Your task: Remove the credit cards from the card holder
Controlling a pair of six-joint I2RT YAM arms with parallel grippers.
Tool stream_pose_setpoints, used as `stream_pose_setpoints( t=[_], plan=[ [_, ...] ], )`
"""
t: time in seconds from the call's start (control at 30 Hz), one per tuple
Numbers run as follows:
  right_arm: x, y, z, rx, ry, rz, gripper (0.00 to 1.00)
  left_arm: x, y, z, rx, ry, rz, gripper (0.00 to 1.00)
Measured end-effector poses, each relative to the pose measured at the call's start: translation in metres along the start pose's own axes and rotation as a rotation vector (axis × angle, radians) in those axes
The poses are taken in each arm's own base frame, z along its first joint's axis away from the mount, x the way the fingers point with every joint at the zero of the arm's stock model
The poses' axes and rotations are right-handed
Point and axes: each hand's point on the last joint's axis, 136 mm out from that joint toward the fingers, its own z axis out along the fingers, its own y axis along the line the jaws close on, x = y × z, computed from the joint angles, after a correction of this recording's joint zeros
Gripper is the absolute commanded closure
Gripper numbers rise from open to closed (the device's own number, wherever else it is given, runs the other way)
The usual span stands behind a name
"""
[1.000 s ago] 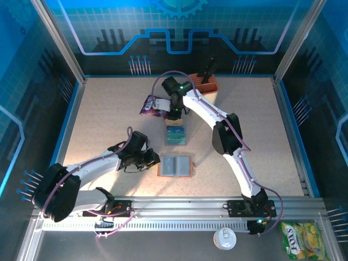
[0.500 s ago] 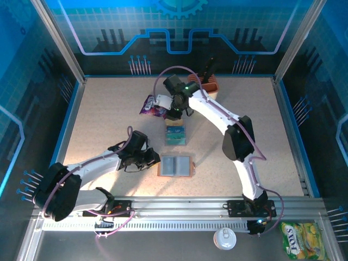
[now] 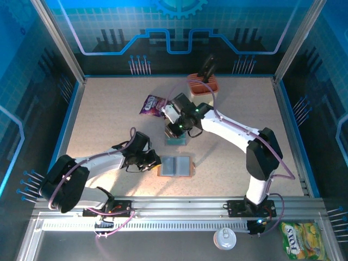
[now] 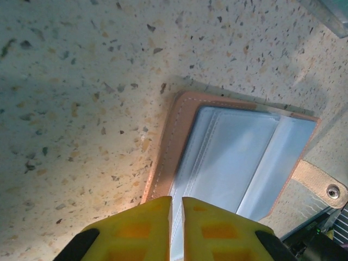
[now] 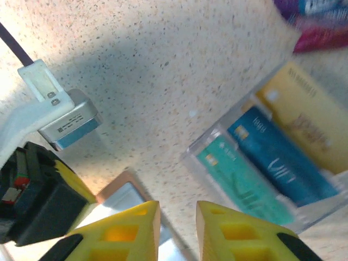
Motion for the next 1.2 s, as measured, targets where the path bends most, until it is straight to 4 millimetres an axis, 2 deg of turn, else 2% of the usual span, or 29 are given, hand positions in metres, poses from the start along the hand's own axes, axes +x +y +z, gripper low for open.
stream_pose_setpoints(
  t=[0.3,0.53,0.9,1.2],
  plan=[
    [0.052,0.021,0.009,-0.141,0.021,0.361,0.81,0.004,0.003,0.003,0.0,0.026,-0.006,0.89],
    [0.083,0.043,0.023,-0.217,0.104,0.495,0.8,0.008,0.009,0.005,-0.012,0.037,-0.014,0.89],
    [0.1,0.075,0.038,-0.307,0.204,0.567,0.72,0.009,0.01,0.003,-0.011,0.036,-0.014,0.89],
    [0.115,0.077,0.055,-0.29,0.269,0.6,0.64,0.011,0.012,0.004,-0.016,0.04,-0.017,0.89]
  ],
)
